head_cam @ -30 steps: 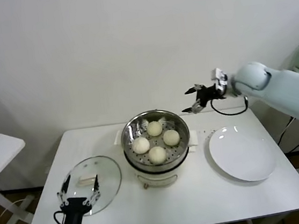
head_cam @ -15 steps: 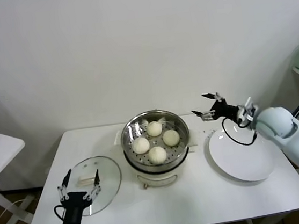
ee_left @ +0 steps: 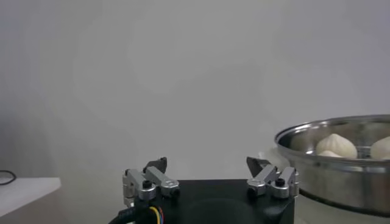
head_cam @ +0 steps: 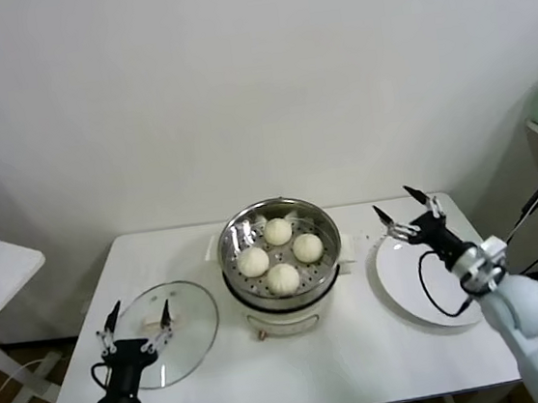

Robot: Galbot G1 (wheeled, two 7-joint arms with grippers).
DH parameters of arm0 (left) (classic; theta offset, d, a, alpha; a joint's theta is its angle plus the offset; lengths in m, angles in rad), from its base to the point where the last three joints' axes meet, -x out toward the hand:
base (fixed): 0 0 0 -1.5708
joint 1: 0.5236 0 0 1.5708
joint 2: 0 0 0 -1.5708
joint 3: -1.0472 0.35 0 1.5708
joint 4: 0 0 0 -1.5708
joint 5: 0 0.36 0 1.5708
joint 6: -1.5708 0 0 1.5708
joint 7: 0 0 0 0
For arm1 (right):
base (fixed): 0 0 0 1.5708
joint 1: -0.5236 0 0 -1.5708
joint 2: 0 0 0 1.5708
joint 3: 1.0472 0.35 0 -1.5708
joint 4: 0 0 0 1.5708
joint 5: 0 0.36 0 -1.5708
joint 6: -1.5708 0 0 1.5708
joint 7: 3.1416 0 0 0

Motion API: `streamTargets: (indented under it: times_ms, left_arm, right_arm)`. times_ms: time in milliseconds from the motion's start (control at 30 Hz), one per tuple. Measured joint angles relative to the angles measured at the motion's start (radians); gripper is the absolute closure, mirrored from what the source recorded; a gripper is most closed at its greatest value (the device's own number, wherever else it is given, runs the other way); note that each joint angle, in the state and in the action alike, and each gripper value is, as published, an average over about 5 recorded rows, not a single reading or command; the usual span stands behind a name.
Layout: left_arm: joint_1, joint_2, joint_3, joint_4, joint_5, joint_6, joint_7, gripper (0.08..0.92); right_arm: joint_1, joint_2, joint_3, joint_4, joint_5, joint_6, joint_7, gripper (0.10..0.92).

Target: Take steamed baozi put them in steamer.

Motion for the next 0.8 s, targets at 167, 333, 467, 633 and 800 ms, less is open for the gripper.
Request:
streamTargets:
  times_ms: [167,333,467,633,800]
  left_arm:
    - [-0.017,-0.003,-0.016,0.001,-0.025,0.015,0.016,0.177]
    - [-0.032,-0.007,-0.031,0.0,-0.039,0.029,0.022,0.177]
    - [-0.036,-0.016,-0.041,-0.001,-0.046,0.04,0.021,0.177]
    - [-0.029,-0.019,-0.05,0.003,-0.051,0.042,0.016,0.177]
    - [-0.027,-0.022,-0.061,0.009,-0.052,0.045,0.013,0.177]
  right_arm:
    - [-0.122,0.113,0.077,0.038,-0.022,0.04,0.006,0.203]
    - [-0.214,0.198,0.118,0.06,-0.034,0.075,0.008,0.203]
    - [-0.27,0.248,0.137,0.079,-0.039,0.097,0.008,0.203]
    - [-0.316,0.286,0.15,0.093,-0.042,0.117,0.002,0.203]
    - [-0.334,0.303,0.153,0.098,-0.046,0.127,-0.005,0.203]
